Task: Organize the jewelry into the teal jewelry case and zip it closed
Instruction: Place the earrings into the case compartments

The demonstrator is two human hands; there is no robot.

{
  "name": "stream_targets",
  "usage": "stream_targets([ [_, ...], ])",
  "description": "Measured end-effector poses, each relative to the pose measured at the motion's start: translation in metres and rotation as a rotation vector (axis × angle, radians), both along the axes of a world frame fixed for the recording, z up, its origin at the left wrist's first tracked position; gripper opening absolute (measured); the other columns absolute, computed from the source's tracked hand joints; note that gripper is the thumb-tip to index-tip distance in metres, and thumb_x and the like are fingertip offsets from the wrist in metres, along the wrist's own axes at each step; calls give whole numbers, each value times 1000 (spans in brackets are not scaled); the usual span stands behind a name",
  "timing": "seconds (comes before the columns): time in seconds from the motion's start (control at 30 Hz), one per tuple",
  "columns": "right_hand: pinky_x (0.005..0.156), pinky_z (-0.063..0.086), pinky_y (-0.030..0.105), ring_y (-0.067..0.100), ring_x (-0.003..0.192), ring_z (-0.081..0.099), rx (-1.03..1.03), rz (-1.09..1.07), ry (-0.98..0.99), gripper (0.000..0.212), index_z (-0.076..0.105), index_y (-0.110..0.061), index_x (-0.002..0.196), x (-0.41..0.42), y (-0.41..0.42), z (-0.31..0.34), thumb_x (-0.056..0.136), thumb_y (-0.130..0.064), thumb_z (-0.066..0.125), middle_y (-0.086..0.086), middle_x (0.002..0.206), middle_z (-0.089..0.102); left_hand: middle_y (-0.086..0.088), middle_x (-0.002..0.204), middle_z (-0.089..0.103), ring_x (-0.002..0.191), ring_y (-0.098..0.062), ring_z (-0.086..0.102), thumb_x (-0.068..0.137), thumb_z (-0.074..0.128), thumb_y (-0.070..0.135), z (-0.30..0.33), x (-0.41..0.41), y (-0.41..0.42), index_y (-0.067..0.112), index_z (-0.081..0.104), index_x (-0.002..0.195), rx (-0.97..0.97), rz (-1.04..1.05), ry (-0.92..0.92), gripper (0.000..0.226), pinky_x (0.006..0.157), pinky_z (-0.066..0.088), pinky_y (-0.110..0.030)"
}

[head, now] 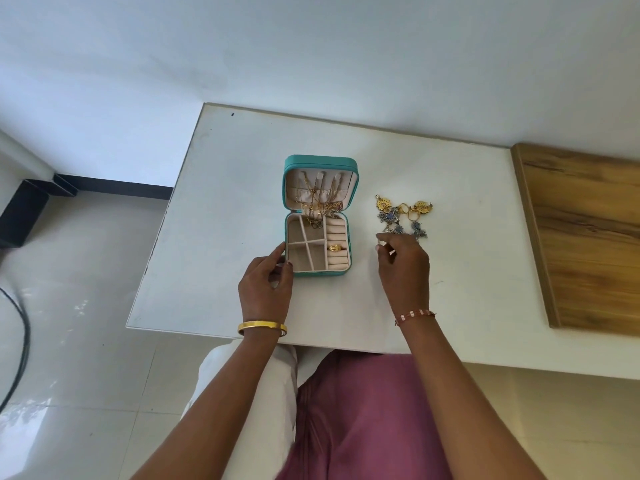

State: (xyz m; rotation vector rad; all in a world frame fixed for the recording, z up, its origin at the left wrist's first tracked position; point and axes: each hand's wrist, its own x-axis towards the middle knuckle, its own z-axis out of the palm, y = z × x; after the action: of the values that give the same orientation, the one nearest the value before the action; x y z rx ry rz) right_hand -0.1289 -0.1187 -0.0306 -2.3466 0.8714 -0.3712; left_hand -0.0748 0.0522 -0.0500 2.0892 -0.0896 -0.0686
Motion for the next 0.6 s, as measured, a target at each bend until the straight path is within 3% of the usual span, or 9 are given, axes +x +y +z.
stream_targets([
  [0.17, 97, 43, 37, 33, 114, 53, -59, 41, 163, 34, 54, -2, 125, 8, -1, -11, 91, -4, 51, 22, 122, 56, -2, 86, 57, 70, -11, 53, 84, 59, 6, -3, 1, 0, 12, 62, 116, 0, 9, 8, 33, 67, 36, 5],
  [0.33, 86, 46, 32, 32, 102, 59, -60, -23, 121, 21, 64, 2, 106, 9, -1, -13, 88, 2, 52, 20, 109, 61, -4, 89, 59, 76, -13, 55, 84, 59, 7, -2, 1, 0, 12, 61, 117, 5, 9, 23, 33, 67, 37, 3],
  [0.47, 82, 42, 26, 30, 101, 58, -20, -120, 50, 19, 61, 1, 104, 3, 1, -11, 85, 2, 56, 19, 107, 62, -11, 93, 63, 77, -13, 55, 84, 59, 7, -2, 0, 0, 11, 61, 117, 2, 6, 23, 33, 75, 41, -15],
  [0.6, 78, 37, 23, 31, 96, 58, -15, -170, 48, 15, 63, 2, 99, 4, 1, -11, 86, 1, 55, 20, 104, 59, -12, 94, 64, 78, -13, 55, 85, 58, 7, -1, 0, 0, 11, 60, 118, -8, 0, 31, 33, 77, 42, -19],
])
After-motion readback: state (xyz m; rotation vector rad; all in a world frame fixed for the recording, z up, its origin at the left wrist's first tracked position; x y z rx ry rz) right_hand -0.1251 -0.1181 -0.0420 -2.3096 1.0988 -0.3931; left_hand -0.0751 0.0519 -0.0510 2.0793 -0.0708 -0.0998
